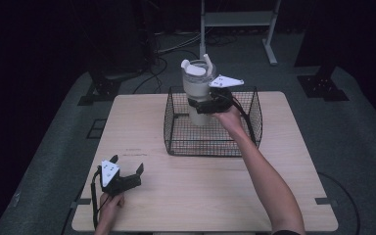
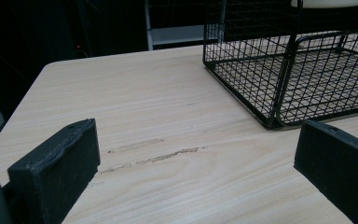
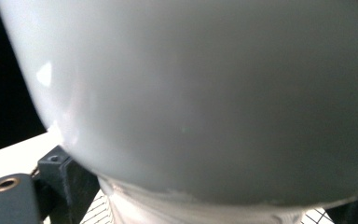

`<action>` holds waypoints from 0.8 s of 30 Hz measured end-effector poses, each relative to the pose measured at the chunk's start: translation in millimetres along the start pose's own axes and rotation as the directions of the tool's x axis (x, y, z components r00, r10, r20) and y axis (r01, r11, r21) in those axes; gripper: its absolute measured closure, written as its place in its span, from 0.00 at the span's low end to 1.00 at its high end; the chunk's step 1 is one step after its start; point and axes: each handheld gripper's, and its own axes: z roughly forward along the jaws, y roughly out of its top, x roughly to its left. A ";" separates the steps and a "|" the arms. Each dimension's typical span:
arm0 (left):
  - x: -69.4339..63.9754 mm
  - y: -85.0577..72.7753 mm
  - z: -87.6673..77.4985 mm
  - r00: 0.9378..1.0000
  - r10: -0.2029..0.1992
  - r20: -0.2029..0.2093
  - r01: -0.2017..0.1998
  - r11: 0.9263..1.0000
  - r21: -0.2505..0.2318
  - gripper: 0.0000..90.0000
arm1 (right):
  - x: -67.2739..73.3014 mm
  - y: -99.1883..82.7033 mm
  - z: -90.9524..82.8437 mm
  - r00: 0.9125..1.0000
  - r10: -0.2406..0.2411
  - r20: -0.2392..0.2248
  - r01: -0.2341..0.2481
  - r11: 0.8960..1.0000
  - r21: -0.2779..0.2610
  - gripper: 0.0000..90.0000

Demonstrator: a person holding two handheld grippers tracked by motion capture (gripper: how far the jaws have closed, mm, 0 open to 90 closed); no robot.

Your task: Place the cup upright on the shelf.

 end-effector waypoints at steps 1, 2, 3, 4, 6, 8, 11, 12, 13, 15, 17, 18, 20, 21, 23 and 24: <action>0.1 -0.1 0.0 1.000 -0.001 -0.001 0.001 1.000 -0.001 0.00 | -3.1 -3.8 4.9 1.000 0.002 -0.001 -0.002 1.000 0.010 0.09; 0.1 -0.1 0.0 1.000 -0.001 0.000 0.001 1.000 -0.001 0.00 | -4.2 -6.0 7.3 1.000 0.005 -0.003 -0.005 1.000 0.016 0.09; 0.1 -0.1 -0.1 1.000 0.000 0.000 0.000 1.000 -0.001 0.00 | -5.5 -8.2 10.1 1.000 0.001 -0.006 0.000 1.000 0.019 0.09; 0.1 -0.1 -0.1 1.000 0.000 0.000 0.000 1.000 -0.001 0.00 | -6.3 -10.2 12.5 1.000 0.000 -0.007 0.000 1.000 0.026 0.09; 0.0 0.0 -0.2 1.000 0.002 0.001 -0.002 1.000 0.000 0.00 | -7.0 -12.4 14.9 1.000 0.000 -0.009 0.000 0.999 0.032 0.09; 0.2 0.0 -0.2 1.000 0.003 0.000 -0.003 1.000 0.001 0.00 | -8.9 -19.5 22.9 1.000 -0.002 -0.021 0.003 0.999 0.044 0.09; 0.1 -0.1 -0.3 1.000 -0.001 0.001 0.001 1.000 -0.002 0.00 | -9.6 -24.7 30.0 0.999 -0.012 -0.031 0.014 0.999 0.046 0.09; 0.1 -0.1 -0.3 1.000 -0.001 0.001 0.001 1.000 -0.002 0.00 | -9.6 -24.7 30.0 0.999 -0.012 -0.031 0.014 0.999 0.046 0.09; 0.2 -0.1 -0.6 1.000 -0.001 0.002 0.001 1.000 -0.003 0.00 | -9.8 -28.5 35.0 0.999 -0.016 -0.032 0.018 0.998 0.060 0.09; 0.3 -0.1 -0.7 1.000 0.000 0.002 0.000 1.000 -0.003 0.00 | -9.9 -31.7 38.7 1.000 -0.010 -0.030 0.012 0.997 0.075 0.09; 0.3 -0.1 -0.7 1.000 -0.001 0.003 0.001 1.000 -0.003 0.00 | -10.3 -34.1 41.8 1.000 -0.007 -0.029 0.010 0.996 0.088 0.09; 0.3 -0.1 -0.7 1.000 -0.001 0.003 0.001 1.000 -0.003 0.00 | -10.3 -34.1 41.8 1.000 -0.007 -0.029 0.010 0.996 0.088 0.09; 0.3 -0.2 -0.5 1.000 -0.002 0.002 0.002 1.000 -0.006 0.00 | -11.3 -37.0 46.0 1.000 -0.005 -0.031 0.009 0.994 0.106 0.09; 0.3 -0.2 -0.5 1.000 -0.003 0.002 0.003 1.000 -0.005 0.00 | -11.8 -38.1 47.7 0.999 -0.009 -0.033 0.013 0.993 0.120 0.09; 0.4 -0.2 -0.5 1.000 -0.003 0.002 0.003 1.000 -0.005 0.00 | -12.2 -39.5 49.4 0.999 -0.006 -0.041 0.011 0.991 0.135 0.09; 0.2 -0.2 -0.8 1.000 -0.006 0.002 0.006 1.000 -0.003 0.00 | -12.2 -42.7 53.0 0.998 0.000 -0.057 0.010 0.985 0.170 0.09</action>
